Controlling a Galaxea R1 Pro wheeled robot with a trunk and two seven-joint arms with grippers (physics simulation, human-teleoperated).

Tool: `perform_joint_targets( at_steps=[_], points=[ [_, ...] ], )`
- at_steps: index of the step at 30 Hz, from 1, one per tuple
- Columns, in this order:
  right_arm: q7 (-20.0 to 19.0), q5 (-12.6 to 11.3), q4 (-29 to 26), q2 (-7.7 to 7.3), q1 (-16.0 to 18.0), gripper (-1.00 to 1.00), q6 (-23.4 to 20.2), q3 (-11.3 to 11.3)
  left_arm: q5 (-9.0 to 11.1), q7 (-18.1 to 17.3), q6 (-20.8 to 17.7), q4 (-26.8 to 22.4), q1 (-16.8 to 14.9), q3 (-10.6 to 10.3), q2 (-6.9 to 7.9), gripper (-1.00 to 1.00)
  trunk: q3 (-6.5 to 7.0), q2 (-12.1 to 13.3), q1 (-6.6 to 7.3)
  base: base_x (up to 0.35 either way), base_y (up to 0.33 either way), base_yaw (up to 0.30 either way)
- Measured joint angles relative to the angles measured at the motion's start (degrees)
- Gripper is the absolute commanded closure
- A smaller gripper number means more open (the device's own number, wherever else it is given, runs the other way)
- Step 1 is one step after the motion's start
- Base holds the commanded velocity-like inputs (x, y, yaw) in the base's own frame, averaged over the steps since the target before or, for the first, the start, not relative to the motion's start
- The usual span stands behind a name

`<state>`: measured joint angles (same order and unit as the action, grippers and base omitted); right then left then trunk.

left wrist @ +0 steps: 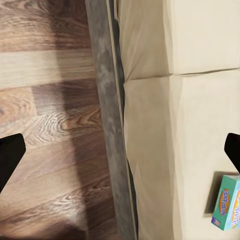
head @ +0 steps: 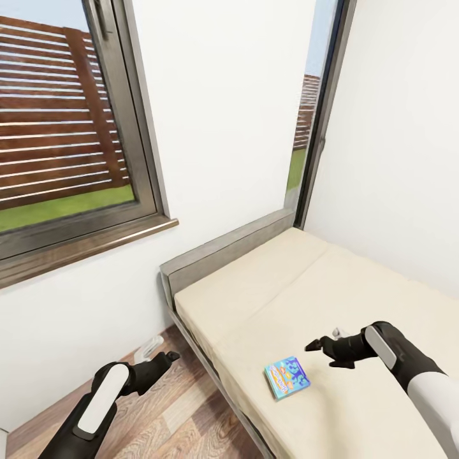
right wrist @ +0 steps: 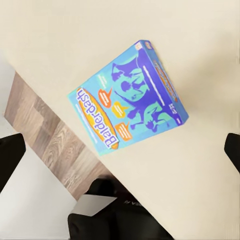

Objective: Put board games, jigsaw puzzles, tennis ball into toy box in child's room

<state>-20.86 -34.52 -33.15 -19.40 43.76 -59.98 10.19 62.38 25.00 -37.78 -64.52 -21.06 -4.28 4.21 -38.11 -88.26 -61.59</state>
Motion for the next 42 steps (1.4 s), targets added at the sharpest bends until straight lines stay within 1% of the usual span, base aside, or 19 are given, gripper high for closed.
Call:
perform_joint_targets(
  at_steps=[1,6,11,25,31,42],
  points=[
    [-0.03,0.02,0.00,0.00,0.00,-1.00,0.00,0.01,0.00,0.00,0.00,0.00,0.00,0.00,0.00,-1.00,0.00,0.00,0.00,0.000,0.000,0.000],
    [-3.55,0.29,0.46,-0.15,-0.09,-1.00,-0.02,0.45,0.08,0.00,0.03,-0.06,0.05,-0.04,-0.03,-1.00,0.00,0.00,0.00,0.000,0.000,0.000],
    [-4.78,0.33,0.56,-0.18,-0.11,-1.00,-0.02,0.63,0.12,0.00,0.03,-0.08,0.06,-0.06,-0.05,-1.00,0.00,0.00,0.00,0.000,0.000,0.000],
    [-5.60,0.30,0.49,-0.04,-0.13,-1.00,0.65,1.06,0.17,0.00,0.04,-0.09,0.07,-0.07,-0.06,-1.00,0.00,0.00,0.00,0.000,0.000,0.000],
    [-5.68,0.30,0.48,-0.01,-0.09,-1.00,0.65,2.60,0.13,0.00,0.03,-0.09,0.07,-0.04,-0.06,-1.00,-1.07,-2.39,-1.31,0.000,0.000,0.000],
    [-5.67,0.30,0.55,0.18,-0.05,-1.00,0.78,3.47,0.12,0.00,0.03,-0.09,0.07,0.01,-0.05,-1.00,-3.05,-6.80,-3.73,0.000,0.000,0.000]
  ],
)
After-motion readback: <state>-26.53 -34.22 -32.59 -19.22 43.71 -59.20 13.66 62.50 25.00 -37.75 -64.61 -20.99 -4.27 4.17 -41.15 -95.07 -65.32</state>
